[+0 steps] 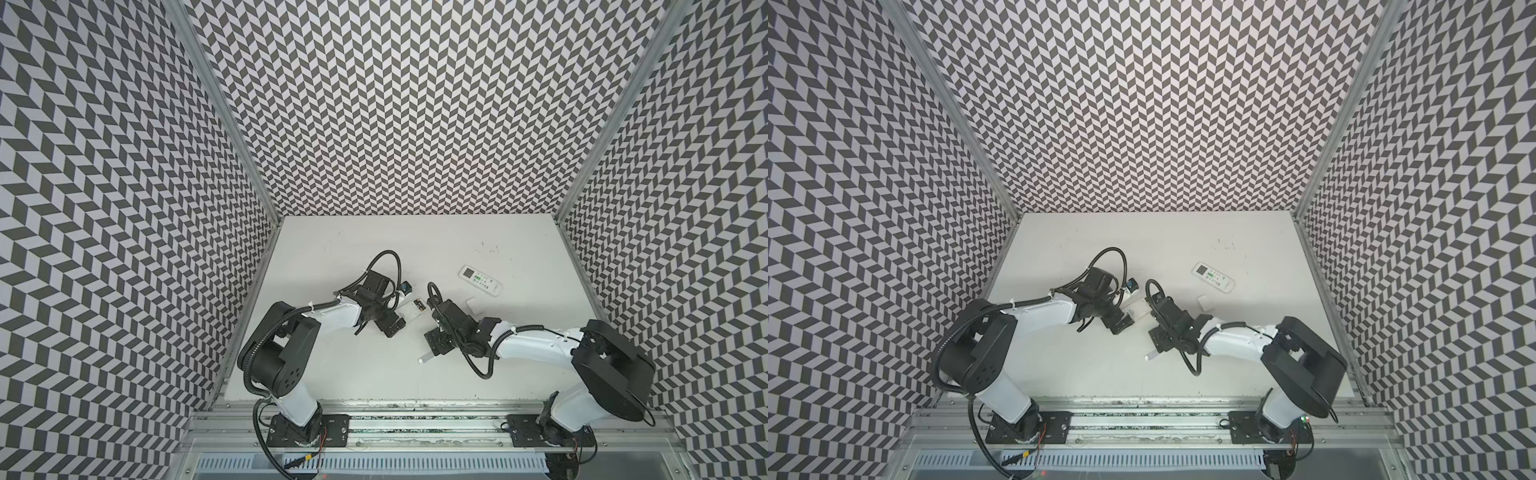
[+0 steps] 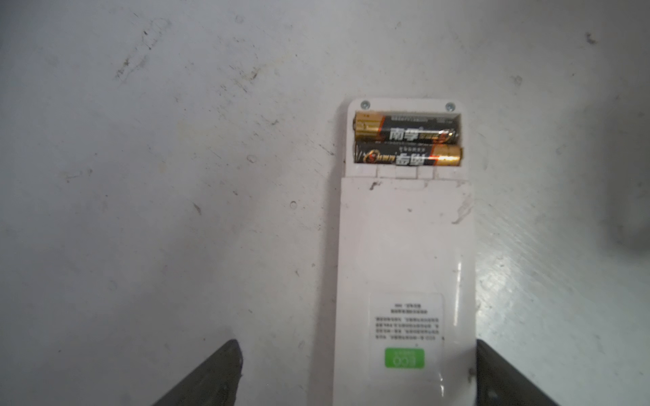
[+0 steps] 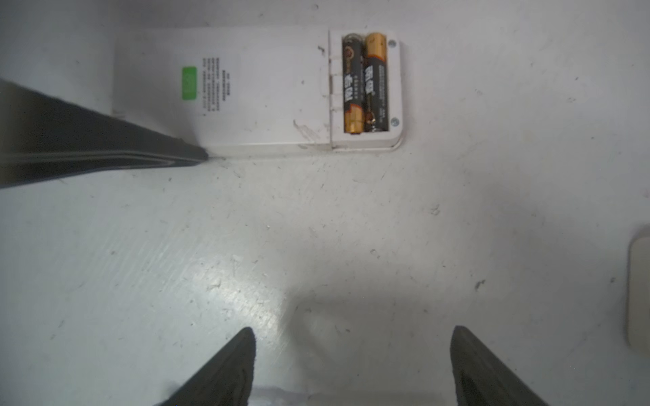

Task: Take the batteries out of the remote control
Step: 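Drop the cover and move the right gripper down toward the screwdriver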

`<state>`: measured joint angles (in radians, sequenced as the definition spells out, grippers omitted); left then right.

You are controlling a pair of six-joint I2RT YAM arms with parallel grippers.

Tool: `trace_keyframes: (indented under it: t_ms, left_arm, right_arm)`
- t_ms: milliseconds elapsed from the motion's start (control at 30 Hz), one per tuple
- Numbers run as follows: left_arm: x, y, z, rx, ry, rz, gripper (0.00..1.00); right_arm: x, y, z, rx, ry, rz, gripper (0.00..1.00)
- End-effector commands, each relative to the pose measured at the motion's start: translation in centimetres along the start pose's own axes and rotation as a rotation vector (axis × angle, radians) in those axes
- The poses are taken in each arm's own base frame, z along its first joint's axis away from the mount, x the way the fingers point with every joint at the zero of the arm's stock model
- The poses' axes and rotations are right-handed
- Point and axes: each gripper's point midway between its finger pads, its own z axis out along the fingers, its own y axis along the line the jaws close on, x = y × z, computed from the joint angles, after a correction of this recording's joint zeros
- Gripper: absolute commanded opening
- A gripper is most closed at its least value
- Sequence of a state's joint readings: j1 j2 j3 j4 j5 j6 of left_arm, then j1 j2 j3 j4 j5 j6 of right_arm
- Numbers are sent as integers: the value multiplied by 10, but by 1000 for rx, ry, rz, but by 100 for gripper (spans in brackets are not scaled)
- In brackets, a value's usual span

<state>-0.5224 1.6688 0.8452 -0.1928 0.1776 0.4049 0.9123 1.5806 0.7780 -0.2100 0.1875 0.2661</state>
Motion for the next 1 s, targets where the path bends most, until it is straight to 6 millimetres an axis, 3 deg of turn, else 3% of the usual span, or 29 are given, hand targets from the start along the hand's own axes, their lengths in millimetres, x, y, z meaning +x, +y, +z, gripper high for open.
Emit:
trace_keyframes:
  t_ms: [0, 300, 500, 967]
  left_arm:
    - [0, 10, 3, -54, 6, 31, 100]
    - [-1, 36, -3, -140, 15, 28, 100]
    - [-5, 39, -9, -136, 0, 12, 100]
    - [-26, 37, -35, -127, -71, -1, 100]
  right_arm:
    - [-19, 13, 2, -6, -55, -29, 85]
    - [-3, 28, 8, 10, 2, -131, 84]
    - [12, 34, 2, 16, 33, -180, 84]
    - [52, 13, -23, 61, 104, -62, 83]
